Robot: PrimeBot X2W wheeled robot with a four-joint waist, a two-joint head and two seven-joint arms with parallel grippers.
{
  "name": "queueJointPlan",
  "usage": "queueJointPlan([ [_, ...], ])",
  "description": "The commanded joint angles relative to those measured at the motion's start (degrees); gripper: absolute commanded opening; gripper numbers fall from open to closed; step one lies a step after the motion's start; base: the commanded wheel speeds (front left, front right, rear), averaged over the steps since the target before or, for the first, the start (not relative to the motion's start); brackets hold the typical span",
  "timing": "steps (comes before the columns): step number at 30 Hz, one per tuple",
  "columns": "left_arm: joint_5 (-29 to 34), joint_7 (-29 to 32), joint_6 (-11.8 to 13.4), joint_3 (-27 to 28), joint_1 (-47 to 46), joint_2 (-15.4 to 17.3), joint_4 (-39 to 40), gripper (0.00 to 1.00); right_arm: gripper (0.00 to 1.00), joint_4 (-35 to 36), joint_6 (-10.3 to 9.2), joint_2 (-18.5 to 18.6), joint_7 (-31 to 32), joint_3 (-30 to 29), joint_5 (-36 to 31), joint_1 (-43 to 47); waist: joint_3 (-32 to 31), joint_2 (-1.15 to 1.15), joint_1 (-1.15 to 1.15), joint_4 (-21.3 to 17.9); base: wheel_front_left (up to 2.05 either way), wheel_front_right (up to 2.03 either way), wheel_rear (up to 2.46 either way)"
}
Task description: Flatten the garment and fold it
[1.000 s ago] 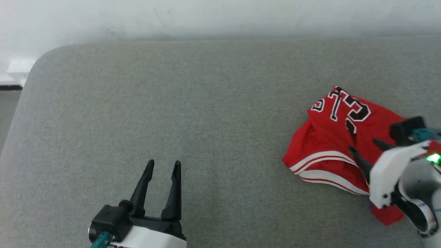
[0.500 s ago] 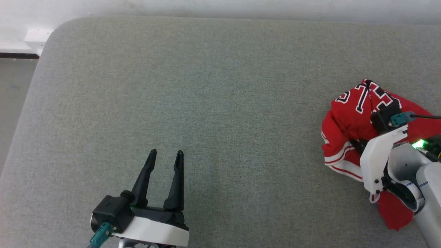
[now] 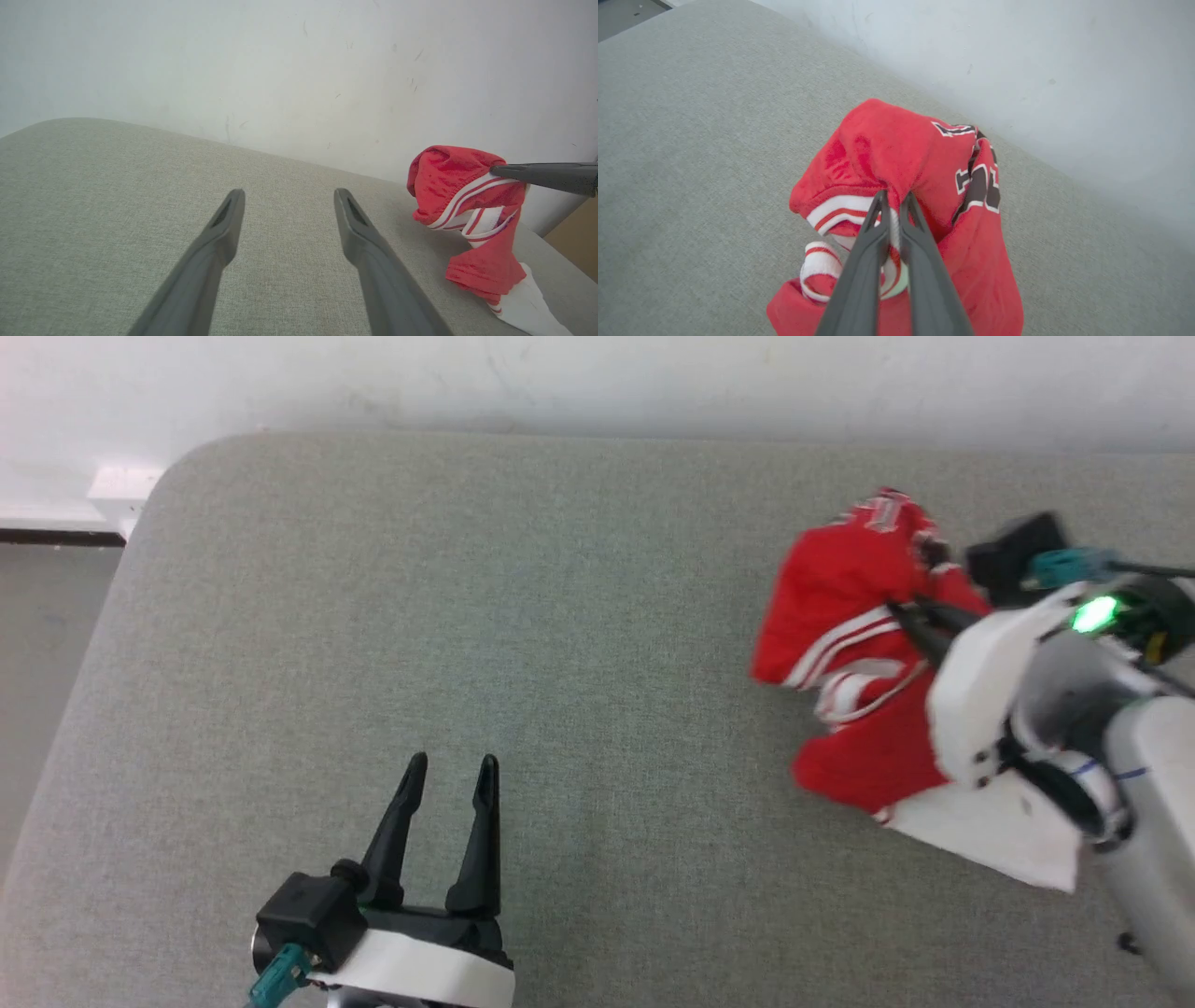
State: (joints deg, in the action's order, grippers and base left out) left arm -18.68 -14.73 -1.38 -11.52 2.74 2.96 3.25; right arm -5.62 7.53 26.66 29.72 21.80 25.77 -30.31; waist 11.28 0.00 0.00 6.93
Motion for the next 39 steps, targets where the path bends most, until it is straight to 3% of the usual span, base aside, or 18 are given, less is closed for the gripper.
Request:
queueJointPlan([
  [1, -0.41, -0.27, 0.28, -0.11, 0.65, -0.08, -0.08, 1.0, 0.0, 1.02, -0.04, -1.27, 0.82, 2.49, 0.83, -0.55, -0.72, 0.0, 0.0, 0.12, 0.0, 0.0, 0.0],
  [6, -0.73, -0.27, 0.14, -0.82, 0.86, -0.08, -0.11, 1.0, 0.0, 0.53, -0.04, -3.66, 2.95, 11.34, 4.96, 0.56, -0.45, 0.0, 0.0, 1.04, 0.0, 0.0, 0.0],
  [13, -0.91, -0.27, 0.07, -0.95, 0.39, -0.08, -0.63, 1.0, 0.0, -4.48, -0.04, -3.69, 0.69, 20.56, 7.36, 1.94, 0.26, 0.0, 0.0, 2.33, 0.0, 0.0, 0.0],
  [14, -0.91, -0.27, 0.07, -0.88, 0.39, -0.08, -0.63, 1.0, 0.42, -5.11, -0.04, -3.71, 0.04, 20.71, 7.75, 1.95, 0.3, 0.0, 0.0, 2.34, 0.0, 0.0, 0.0],
  [15, -0.92, -0.27, 0.1, -0.82, 0.41, -0.08, -0.63, 1.0, 1.0, -5.64, -0.04, -3.81, -0.74, 20.4, 8.14, 1.91, 0.32, 0.0, 0.0, 2.29, 0.0, 0.0, 0.0],
  [20, -1.06, -0.27, 0.29, -0.67, 0.77, -0.08, -0.76, 1.0, 1.0, -6.7, -0.04, -3.42, -4.2, 17.28, 8.17, 0.82, -0.08, 0.0, 0.0, 1.65, 0.0, 0.0, 0.0],
  [26, -1.19, -0.27, 0.39, -0.67, 1.47, -0.08, -0.82, 1.0, 1.0, -6.21, -0.04, -2.67, -6.82, 7.93, 8.48, 1.32, -1.33, 0.0, 0.0, 0.18, 0.0, 0.0, 0.0],
  [33, -1.08, -0.27, 0.14, -1.17, 1.75, -0.08, -0.73, 1.0, 1.0, -6.5, -0.04, 1.96, -1.14, -2.51, 6.85, 5.59, -1.14, 0.0, 0.0, -0.1, 0.0, 0.0, 0.0],
  [39, -0.88, -0.27, -0.19, -1.35, 1.56, -0.08, -1.03, 1.0, 1.0, -6.95, -0.04, 3.58, 2.33, -6.95, 4.85, 9.15, 0.6, 0.0, 0.0, 0.46, 0.0, 0.0, 0.0],
])
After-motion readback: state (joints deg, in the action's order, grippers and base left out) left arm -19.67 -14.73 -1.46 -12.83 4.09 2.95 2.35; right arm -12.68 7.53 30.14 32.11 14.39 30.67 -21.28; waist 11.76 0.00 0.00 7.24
